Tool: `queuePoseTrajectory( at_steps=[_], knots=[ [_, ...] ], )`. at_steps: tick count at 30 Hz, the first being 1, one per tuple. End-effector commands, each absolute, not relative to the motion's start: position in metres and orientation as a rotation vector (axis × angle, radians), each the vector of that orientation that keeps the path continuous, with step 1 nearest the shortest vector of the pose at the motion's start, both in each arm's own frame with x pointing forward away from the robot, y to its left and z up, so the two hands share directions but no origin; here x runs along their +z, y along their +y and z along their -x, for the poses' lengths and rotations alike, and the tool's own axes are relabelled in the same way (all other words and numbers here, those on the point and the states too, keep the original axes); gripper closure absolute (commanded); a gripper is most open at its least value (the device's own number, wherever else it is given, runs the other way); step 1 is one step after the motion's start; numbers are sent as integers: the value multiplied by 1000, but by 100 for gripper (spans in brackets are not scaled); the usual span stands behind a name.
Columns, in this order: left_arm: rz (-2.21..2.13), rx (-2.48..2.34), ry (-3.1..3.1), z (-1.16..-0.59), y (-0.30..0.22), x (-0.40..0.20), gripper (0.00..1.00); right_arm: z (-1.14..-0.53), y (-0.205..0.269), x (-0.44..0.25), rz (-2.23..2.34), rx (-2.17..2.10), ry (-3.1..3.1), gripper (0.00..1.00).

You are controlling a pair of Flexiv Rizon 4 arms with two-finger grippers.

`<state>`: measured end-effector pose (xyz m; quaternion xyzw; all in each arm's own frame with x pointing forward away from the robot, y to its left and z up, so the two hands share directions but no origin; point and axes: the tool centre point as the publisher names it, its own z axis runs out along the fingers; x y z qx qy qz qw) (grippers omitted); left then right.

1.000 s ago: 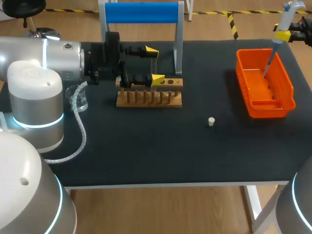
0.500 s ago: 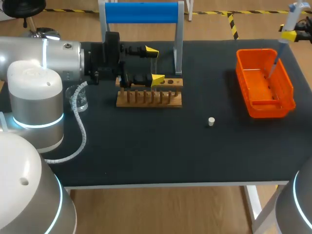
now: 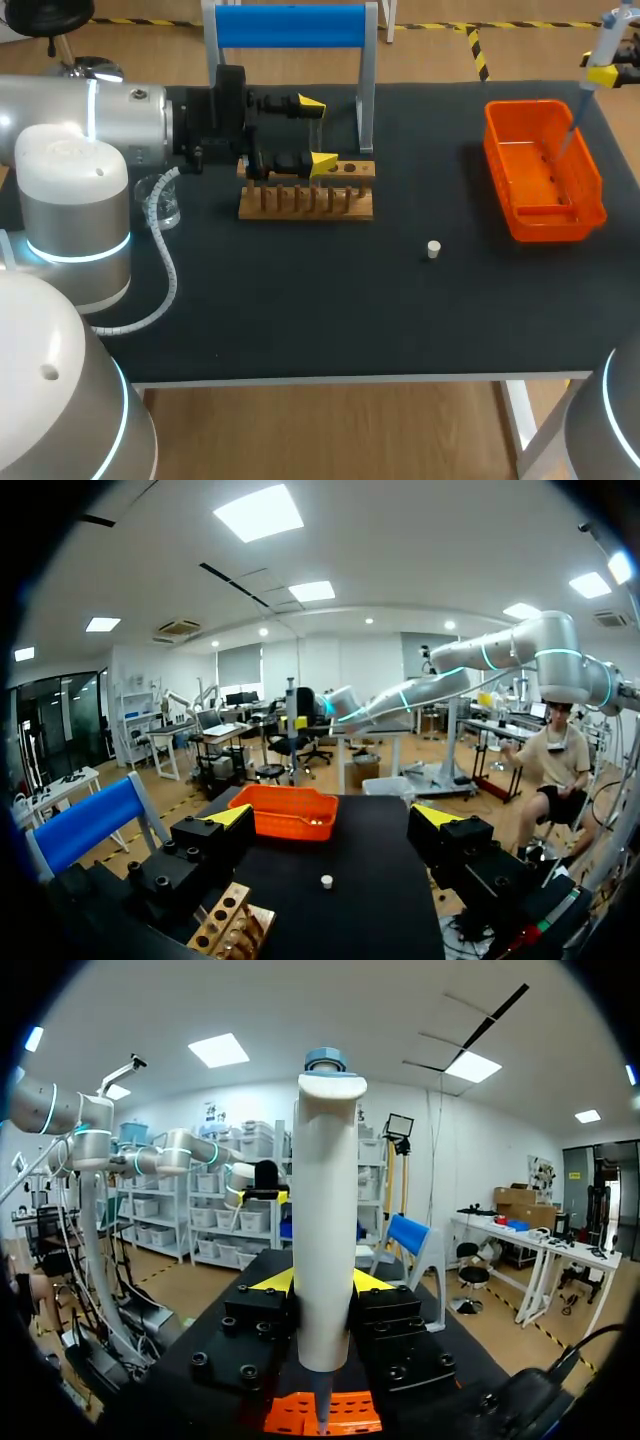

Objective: Invert the test tube, pick up the pipette, mount the tip to pipette, aspirate from beaker and dispense into the tube, eject the tip, return the pipette, and cap with the stopper.

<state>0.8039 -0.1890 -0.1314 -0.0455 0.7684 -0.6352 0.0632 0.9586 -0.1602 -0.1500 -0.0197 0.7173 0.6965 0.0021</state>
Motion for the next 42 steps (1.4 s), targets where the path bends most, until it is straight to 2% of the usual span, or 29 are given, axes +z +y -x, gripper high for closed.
queuePoseTrajectory(
  at_steps=[1,42],
  knots=[
    [138,-1919,2323,-804,-189,-131,0,-962,-166,-149,109,2202,2267,100],
    [138,-1919,2323,-804,-189,-131,0,-959,-176,-149,140,2239,2221,100]
  ],
)
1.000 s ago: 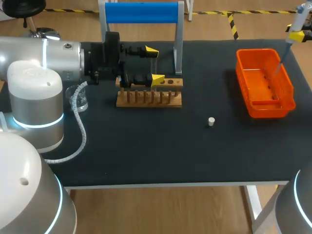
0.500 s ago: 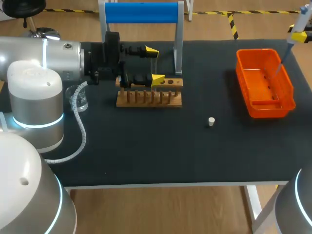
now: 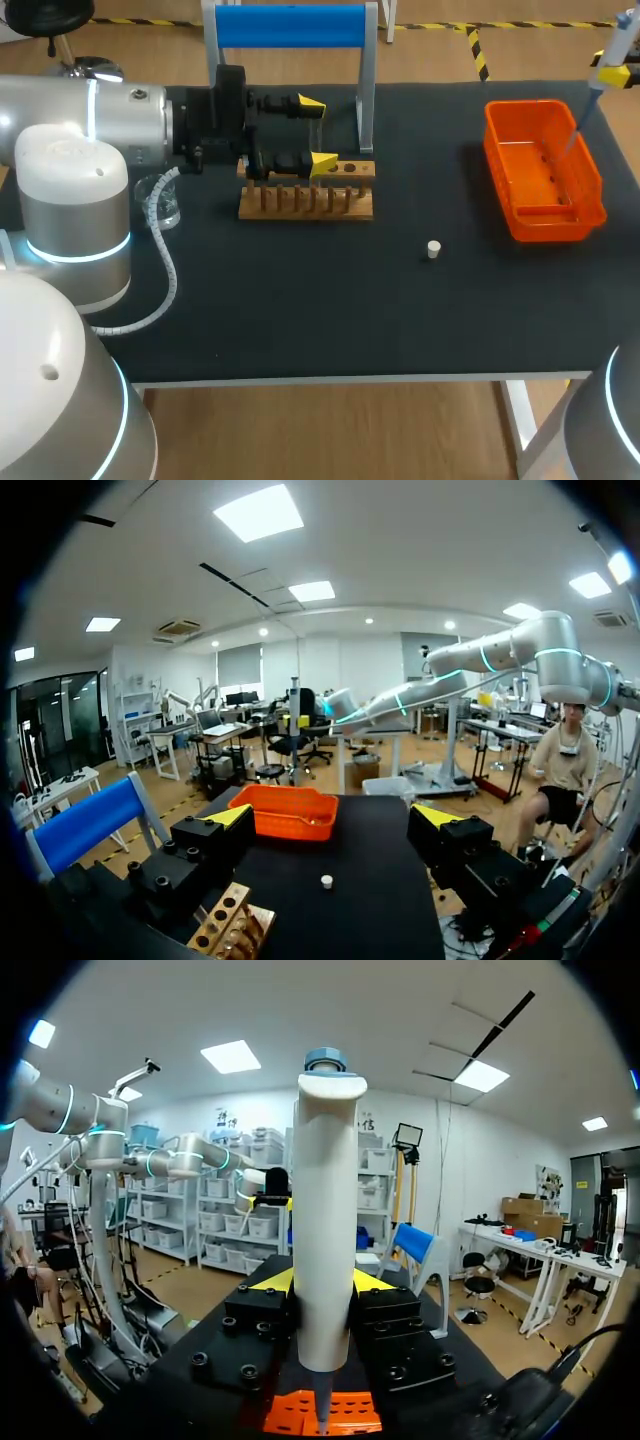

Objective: Invert the test tube, pick up the pipette, mount the tip to pipette, aspirate from beaker and dispense into the tube, eject the tip, return the pipette, and cap with the stopper.

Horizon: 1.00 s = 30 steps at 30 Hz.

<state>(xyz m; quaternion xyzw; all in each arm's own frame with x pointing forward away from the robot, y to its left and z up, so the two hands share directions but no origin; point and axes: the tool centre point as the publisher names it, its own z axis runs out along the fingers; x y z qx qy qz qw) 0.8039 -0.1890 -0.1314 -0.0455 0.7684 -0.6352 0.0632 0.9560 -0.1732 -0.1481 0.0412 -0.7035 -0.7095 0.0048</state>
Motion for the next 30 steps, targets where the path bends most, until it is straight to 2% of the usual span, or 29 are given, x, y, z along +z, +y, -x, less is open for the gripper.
queuePoseTrajectory(
  at_steps=[1,24,30],
  knots=[
    [138,-1919,2323,-804,-189,-131,0,-959,-176,-149,-139,-2217,-2200,100],
    [138,-1919,2323,-804,-189,-131,0,-959,-176,-149,-139,-2217,-2200,100],
    [176,-1857,2325,-815,-224,-111,0,-959,-176,-149,-139,-2217,-2200,100]
  ],
)
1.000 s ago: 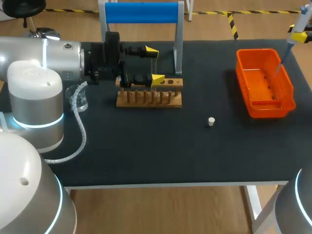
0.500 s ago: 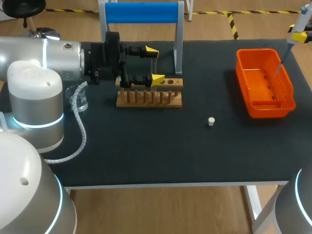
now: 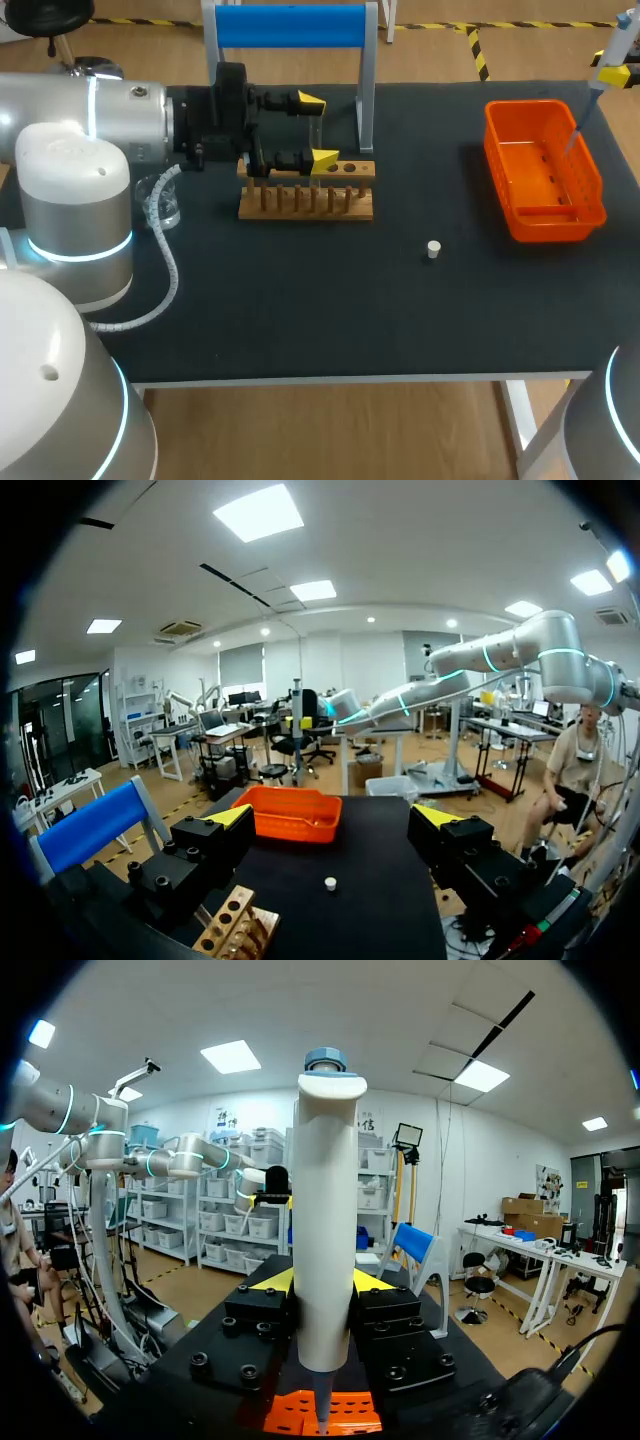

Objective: Invert the test tube, pick up the pipette, mount the tip to pipette, aspirate from beaker and dispense into the tube, eject the tip, return the pipette, and cap with the stopper.

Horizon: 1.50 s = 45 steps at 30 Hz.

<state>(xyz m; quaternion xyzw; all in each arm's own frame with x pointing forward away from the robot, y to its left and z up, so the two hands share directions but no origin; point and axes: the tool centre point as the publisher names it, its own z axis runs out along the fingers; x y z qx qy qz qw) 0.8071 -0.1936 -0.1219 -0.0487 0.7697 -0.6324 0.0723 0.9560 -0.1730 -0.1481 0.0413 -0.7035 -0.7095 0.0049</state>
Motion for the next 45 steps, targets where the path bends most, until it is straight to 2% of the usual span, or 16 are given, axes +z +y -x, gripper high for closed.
queuePoseTrajectory(
  at_steps=[1,25,40,41,42,43,45],
  knots=[
    [177,-1858,2324,-818,-231,-109,0,-959,-176,-149,-139,-2217,-2200,100],
    [140,-1770,2457,-873,-406,-69,0,-959,-176,-149,-139,-2217,-2200,100],
    [134,-1744,2474,-909,-452,-61,0,-959,-176,-149,-139,-2217,-2200,100],
    [134,-1744,2474,-909,-452,-61,31,-959,-176,-149,-139,-2217,-2200,100],
    [134,-1744,2474,-909,-452,-61,57,-959,-176,-149,-139,-2217,-2200,100],
    [134,-1744,2474,-909,-452,-61,100,-959,-176,-149,-139,-2217,-2200,100],
    [134,-1744,2474,-909,-452,-61,100,-959,-176,-149,-139,-2217,-2200,100]
  ],
)
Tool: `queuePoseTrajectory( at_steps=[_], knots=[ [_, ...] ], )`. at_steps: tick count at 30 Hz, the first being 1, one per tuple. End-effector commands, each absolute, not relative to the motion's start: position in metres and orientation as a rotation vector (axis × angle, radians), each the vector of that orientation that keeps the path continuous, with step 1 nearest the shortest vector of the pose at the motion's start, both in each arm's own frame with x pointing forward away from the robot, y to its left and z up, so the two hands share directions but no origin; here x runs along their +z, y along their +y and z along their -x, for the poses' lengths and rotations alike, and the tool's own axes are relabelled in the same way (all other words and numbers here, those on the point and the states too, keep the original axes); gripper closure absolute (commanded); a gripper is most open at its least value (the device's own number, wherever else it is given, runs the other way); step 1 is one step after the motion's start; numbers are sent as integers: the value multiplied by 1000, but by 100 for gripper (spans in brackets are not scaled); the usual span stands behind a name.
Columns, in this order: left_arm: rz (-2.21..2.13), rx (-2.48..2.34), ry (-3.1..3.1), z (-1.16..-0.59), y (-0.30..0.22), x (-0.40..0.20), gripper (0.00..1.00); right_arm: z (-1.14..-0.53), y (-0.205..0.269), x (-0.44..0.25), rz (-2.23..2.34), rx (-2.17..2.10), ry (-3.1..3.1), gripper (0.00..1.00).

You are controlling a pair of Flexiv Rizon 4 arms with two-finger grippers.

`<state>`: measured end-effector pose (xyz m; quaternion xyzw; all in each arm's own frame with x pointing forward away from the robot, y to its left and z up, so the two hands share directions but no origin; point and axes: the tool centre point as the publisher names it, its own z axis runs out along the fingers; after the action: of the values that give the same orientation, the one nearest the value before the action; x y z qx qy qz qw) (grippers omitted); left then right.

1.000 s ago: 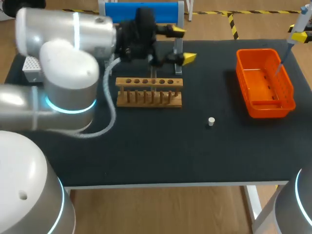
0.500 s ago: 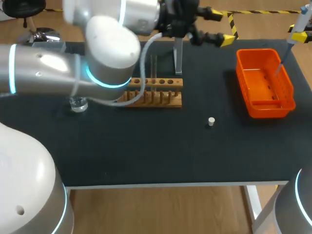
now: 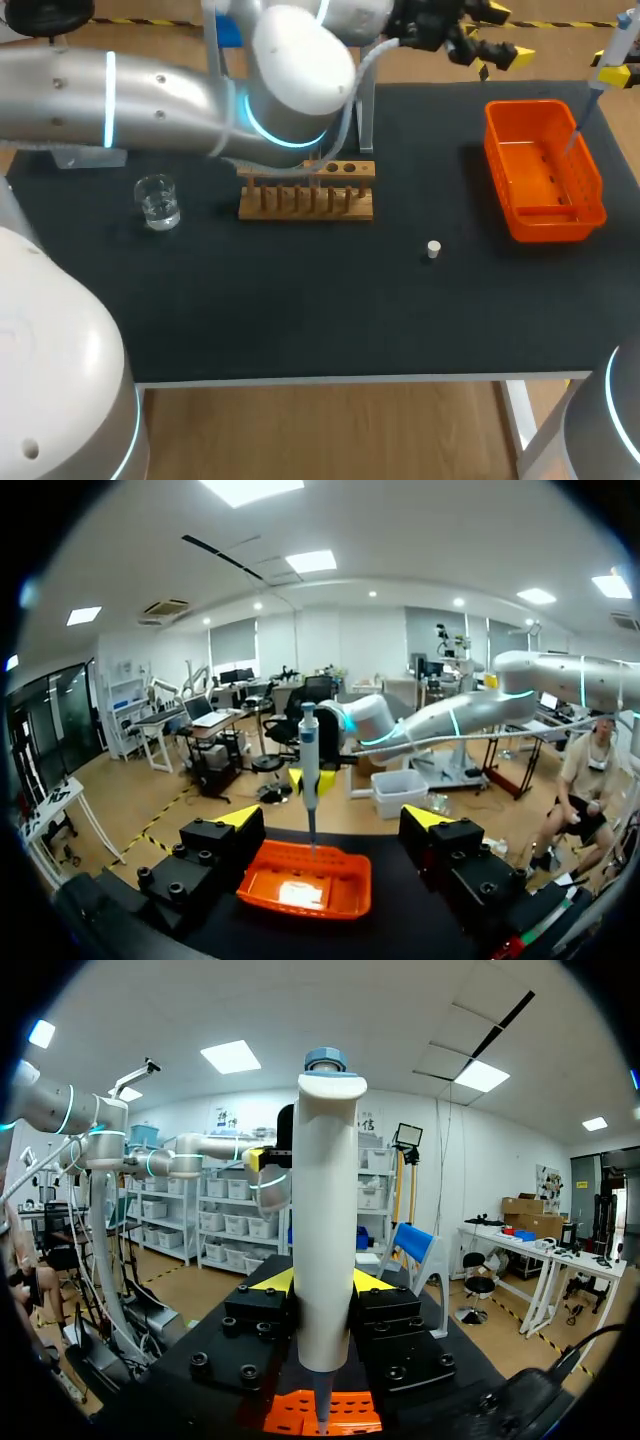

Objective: Invert the test tube, pick up the pipette, mount the tip to pipette, aspirate from beaker and dispense into the tube, eject the tip, return the pipette, and cap with the stopper.

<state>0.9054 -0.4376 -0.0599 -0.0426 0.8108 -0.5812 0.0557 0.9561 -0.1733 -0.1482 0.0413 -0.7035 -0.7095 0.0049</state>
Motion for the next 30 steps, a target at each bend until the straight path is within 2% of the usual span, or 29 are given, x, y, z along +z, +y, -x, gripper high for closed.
queuePoseTrajectory(
  at_steps=[1,30],
  knots=[
    [134,-1744,2474,-909,-452,-61,100,-959,-176,-149,-139,-2217,-2200,100],
    [120,-1789,2457,-913,-461,-58,100,-959,-176,-149,-139,-2217,-2200,100]
  ],
)
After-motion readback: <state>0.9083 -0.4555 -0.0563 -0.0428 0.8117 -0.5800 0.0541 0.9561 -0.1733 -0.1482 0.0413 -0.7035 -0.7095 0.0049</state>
